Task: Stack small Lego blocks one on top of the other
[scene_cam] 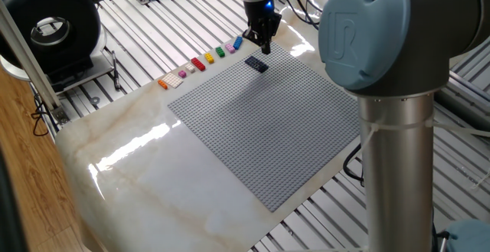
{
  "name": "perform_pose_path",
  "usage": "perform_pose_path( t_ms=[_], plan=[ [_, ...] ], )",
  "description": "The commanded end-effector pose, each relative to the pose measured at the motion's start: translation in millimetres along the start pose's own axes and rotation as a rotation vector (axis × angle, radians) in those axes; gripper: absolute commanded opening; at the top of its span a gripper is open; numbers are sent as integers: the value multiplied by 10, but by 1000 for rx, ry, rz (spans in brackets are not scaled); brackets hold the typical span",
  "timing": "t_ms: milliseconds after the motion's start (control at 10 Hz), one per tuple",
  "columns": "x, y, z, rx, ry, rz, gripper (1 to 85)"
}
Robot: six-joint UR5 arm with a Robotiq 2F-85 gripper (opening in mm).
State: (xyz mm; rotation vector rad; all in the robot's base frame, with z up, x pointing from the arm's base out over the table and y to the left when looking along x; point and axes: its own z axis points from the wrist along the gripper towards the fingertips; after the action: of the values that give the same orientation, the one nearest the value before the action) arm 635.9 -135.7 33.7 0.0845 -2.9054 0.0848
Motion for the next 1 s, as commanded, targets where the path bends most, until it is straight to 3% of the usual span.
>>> perform_pose_path(
  t_ms=[0, 700, 900],
  plan=[
    [-3, -4, -4, -10, -4, -6, 10],
    [-13, 39, -32, -43, -2, 6, 10],
    [-36, 102, -29, -68, -9, 22, 10]
  ],
)
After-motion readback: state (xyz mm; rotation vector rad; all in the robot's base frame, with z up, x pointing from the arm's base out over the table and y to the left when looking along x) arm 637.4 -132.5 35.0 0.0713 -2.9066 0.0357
